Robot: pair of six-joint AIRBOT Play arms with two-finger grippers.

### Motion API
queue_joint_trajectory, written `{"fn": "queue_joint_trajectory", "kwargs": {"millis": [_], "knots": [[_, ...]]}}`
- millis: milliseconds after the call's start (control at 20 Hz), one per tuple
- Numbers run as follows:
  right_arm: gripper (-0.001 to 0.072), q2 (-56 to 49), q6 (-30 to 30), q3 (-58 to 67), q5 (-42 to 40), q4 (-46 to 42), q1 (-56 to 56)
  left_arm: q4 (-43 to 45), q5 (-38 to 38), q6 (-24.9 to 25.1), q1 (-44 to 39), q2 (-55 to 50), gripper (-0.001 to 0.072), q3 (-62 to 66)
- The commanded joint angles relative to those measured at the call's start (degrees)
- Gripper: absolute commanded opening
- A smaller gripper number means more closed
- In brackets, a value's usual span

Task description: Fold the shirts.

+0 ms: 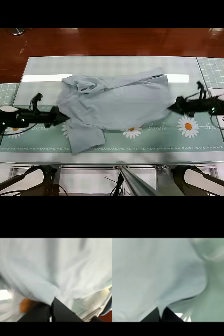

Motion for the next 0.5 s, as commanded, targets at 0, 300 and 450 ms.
{"fn": "queue_joint_trajectory", "kwargs": {"millis": [0, 300, 450], "knots": [[0.0022, 0.0, 3.58, 21.86, 8.85, 1.01, 1.03, -11.54, -3.02, 0.0, -0.07, 3.32, 0.004, 12.81], [0.0023, 4.52, 10.27, 62.95, 14.1, -6.14, 0.98, -8.48, 3.58, -4.39, -0.02, 13.6, 0.004, 51.28], [0.0022, 14.64, 11.1, 65.4, 14.56, -12.02, 0.98, 9.94, 3.63, -12.48, 0.0, 19.87, 0.004, 63.95]]}}
